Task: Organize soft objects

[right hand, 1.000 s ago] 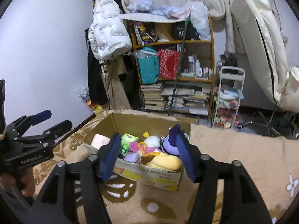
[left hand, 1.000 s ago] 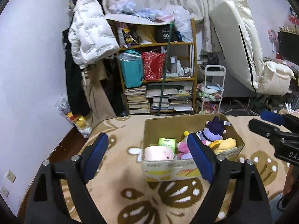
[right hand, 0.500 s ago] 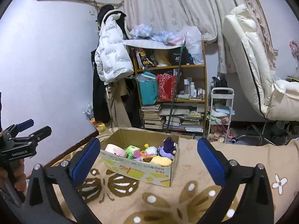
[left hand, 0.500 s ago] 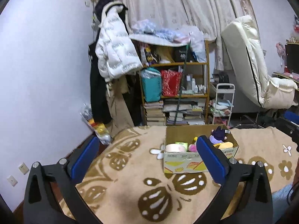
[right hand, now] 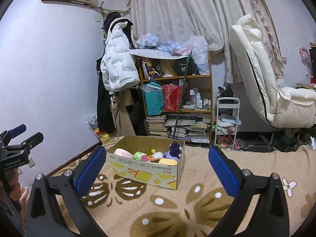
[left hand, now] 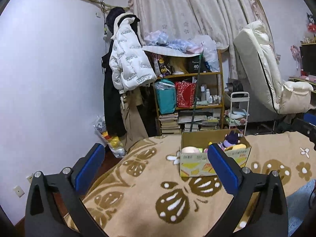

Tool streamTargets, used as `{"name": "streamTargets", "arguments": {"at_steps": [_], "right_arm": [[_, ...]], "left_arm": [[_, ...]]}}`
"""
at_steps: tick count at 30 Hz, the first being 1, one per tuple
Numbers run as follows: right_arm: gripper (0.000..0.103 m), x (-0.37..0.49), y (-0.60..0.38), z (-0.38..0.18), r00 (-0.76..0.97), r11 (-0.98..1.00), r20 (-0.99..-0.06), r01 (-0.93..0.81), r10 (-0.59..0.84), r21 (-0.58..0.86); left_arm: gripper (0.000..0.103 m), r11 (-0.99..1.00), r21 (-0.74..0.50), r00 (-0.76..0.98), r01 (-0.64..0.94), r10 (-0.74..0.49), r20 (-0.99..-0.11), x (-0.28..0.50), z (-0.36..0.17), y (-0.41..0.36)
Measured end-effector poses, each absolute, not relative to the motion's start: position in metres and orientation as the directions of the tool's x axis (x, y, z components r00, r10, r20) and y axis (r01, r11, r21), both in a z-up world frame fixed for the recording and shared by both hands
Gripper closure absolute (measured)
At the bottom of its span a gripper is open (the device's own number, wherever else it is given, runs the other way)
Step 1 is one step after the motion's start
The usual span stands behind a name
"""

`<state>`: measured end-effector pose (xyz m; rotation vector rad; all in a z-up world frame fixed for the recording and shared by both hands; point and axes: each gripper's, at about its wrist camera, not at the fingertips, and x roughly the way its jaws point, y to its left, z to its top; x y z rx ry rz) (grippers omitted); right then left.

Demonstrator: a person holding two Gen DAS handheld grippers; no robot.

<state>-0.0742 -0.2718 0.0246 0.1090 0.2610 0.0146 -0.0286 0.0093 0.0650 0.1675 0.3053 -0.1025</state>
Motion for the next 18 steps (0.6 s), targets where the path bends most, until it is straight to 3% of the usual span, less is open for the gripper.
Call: {"name": "streamTargets", "arguments": {"at_steps": [18], "right_arm": [[0.000, -0.065, -0.281, 0.004, 0.962, 0.992, -0.274, 0.020, 0.015, 0.124]], "left_arm": [[0.001, 0.982, 0.148, 0.926, 0.116, -0.053, -0.373, -0.010, 0.038, 0.012]]}}
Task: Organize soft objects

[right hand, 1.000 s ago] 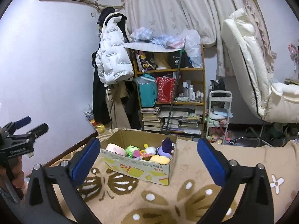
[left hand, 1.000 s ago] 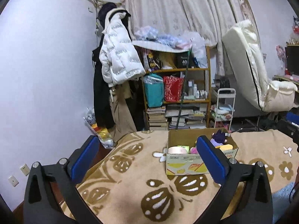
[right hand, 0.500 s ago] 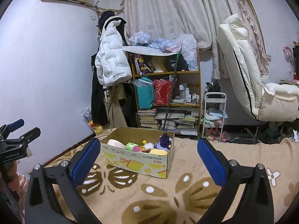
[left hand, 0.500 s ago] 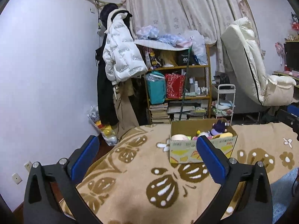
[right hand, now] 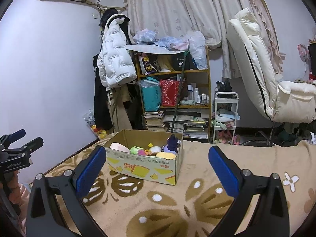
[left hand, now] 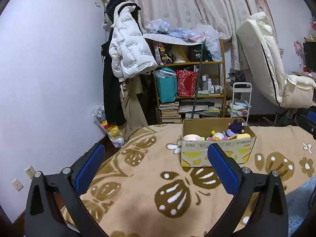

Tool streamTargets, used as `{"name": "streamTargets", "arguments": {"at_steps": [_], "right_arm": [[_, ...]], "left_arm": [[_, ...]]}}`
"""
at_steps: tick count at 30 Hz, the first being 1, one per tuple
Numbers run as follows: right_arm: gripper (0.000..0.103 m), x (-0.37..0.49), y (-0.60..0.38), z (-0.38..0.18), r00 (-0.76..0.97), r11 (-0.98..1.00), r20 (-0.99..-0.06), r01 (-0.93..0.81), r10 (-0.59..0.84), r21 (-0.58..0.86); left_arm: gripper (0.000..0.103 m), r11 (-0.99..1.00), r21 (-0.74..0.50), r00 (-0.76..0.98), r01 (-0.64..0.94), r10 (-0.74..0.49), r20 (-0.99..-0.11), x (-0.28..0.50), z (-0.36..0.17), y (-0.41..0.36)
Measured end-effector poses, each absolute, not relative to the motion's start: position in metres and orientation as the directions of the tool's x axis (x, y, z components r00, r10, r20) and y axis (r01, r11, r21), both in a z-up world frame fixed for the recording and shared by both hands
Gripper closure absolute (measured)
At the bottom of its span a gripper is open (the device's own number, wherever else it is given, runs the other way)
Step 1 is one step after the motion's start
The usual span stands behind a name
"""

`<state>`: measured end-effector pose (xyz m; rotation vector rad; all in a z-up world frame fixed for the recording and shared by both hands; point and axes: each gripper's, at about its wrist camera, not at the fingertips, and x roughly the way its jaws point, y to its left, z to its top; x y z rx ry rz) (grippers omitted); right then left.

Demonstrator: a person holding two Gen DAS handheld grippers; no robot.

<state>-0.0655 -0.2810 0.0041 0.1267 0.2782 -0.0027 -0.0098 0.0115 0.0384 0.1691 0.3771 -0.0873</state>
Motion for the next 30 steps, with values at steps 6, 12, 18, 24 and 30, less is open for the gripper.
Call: {"name": "streamTargets", "arguments": {"at_steps": [6, 12, 18, 24, 30], "right_arm": [[0.000, -0.064, -0.288, -0.002, 0.957, 0.989, -0.290, 0.027, 0.015, 0.143], [0.000, -0.064, -0.296, -0.006, 0.959, 0.983, -0.283, 0.040, 0.013, 0.180], [0.000, -0.063, -0.296, -0.007, 0.957, 0.984, -0.290, 0.050, 0.001, 0.168], [0.000, -0.063, -0.294, -0.009, 0.956, 0.985, -0.292, 0.052, -0.002, 0.163], [0.000, -0.063, -0.295, -0.010, 0.956, 0.986, -0.294, 0.054, -0.005, 0.159]], "left_arm": [[0.001, 0.978, 0.164, 0.920, 0.128, -0.055, -0.387, -0.007, 0.032, 0.007], [0.001, 0.973, 0.186, 0.919, 0.134, -0.053, -0.390, -0.008, 0.029, 0.002], [0.001, 0.974, 0.184, 0.920, 0.131, -0.051, -0.389, -0.008, 0.028, 0.002], [0.001, 0.975, 0.182, 0.919, 0.128, -0.047, -0.392, -0.008, 0.026, 0.004], [0.001, 0.975, 0.182, 0.920, 0.130, -0.050, -0.389, -0.007, 0.025, 0.004]]}}
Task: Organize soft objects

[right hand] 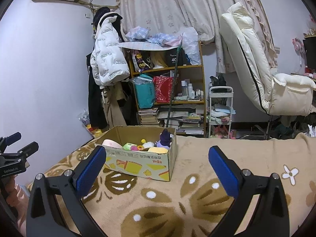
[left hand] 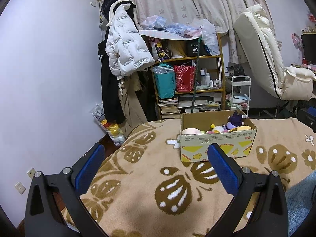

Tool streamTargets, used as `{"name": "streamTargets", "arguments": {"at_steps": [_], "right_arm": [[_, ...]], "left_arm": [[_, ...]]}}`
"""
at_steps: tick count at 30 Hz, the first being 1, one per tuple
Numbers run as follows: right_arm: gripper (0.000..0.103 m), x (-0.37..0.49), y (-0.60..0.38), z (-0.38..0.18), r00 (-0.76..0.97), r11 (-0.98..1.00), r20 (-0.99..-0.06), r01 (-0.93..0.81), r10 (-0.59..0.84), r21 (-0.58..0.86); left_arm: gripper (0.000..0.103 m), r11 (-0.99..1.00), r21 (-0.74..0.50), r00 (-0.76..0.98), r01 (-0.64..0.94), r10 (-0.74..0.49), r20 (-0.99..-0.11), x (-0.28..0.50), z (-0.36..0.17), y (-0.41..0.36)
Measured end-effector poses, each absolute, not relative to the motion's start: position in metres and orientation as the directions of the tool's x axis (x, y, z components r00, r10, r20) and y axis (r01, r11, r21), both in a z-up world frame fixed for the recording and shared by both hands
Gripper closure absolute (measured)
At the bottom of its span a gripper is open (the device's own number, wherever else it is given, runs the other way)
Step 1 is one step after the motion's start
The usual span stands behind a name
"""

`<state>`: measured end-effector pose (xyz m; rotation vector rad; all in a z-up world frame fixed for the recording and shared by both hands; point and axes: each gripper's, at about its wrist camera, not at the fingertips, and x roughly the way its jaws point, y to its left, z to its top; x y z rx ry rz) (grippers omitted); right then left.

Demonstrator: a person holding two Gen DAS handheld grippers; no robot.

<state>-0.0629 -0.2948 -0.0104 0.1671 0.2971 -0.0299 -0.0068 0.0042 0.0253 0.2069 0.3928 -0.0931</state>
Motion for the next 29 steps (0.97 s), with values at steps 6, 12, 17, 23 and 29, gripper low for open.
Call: {"name": "streamTargets", "arguments": {"at_steps": [6, 12, 17, 23, 29], "right_arm": [[0.000, -0.063, -0.297, -0.013, 0.955, 0.986, -0.298, 0.051, -0.002, 0.157], [0.000, -0.064, -0.298, -0.014, 0.954, 0.987, -0.299, 0.049, 0.000, 0.155], [0.000, -0.063, -0.298, -0.013, 0.954, 0.987, -0.300, 0.051, -0.003, 0.152], [0.000, -0.067, -0.304, -0.018, 0.954, 0.986, -0.299, 0.052, -0.003, 0.158], [0.000, -0.070, -0.312, -0.022, 0.952, 0.988, -0.305, 0.051, -0.005, 0.143]], "left_arm": [[0.001, 0.977, 0.171, 0.926, 0.125, -0.052, -0.375, -0.006, 0.025, 0.005], [0.001, 0.978, 0.173, 0.922, 0.119, -0.044, -0.384, -0.005, 0.023, 0.004], [0.001, 0.976, 0.185, 0.920, 0.118, -0.037, -0.390, -0.006, 0.023, 0.001], [0.001, 0.973, 0.199, 0.923, 0.114, -0.029, -0.384, -0.007, 0.023, -0.001], [0.001, 0.975, 0.189, 0.918, 0.120, -0.036, -0.396, -0.006, 0.021, -0.001]]}}
